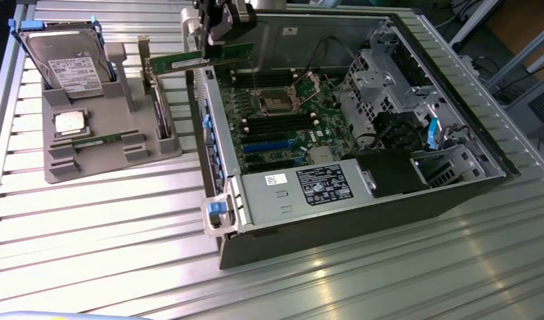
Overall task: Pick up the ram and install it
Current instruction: 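Pick up the ram and move it above insertion slot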
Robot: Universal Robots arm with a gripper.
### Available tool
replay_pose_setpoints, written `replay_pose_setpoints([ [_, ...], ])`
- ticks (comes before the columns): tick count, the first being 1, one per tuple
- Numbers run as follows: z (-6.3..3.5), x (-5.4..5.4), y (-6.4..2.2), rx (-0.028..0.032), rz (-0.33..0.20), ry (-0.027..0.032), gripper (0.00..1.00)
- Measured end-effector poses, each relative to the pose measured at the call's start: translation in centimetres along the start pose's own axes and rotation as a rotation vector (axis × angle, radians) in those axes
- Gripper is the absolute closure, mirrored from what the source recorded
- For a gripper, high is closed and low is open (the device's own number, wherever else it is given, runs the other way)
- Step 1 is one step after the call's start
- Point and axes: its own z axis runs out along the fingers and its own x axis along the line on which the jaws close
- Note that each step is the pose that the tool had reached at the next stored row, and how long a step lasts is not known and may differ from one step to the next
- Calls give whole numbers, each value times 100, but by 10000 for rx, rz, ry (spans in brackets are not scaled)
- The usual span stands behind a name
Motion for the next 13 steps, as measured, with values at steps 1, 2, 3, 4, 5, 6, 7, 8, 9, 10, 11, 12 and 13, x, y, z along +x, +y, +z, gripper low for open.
replay_pose_setpoints([
  [1,-2,4,-20,-5,0,-2,86],
  [2,-3,8,-35,-9,0,-3,86],
  [3,-4,10,-44,-11,0,-3,86],
  [4,-5,12,-53,-14,0,-4,86],
  [5,-7,15,-69,-19,0,-4,86],
  [6,-9,20,-90,-23,0,-6,86],
  [7,-10,23,-104,-26,0,-7,86],
  [8,-13,27,-126,-32,0,-8,86],
  [9,-14,30,-140,-35,0,-9,86],
  [10,-15,33,-151,-37,1,-9,86],
  [11,-17,35,-163,-41,1,-10,86],
  [12,-18,38,-174,-44,1,-11,86],
  [13,-19,40,-183,-46,1,-11,86],
])
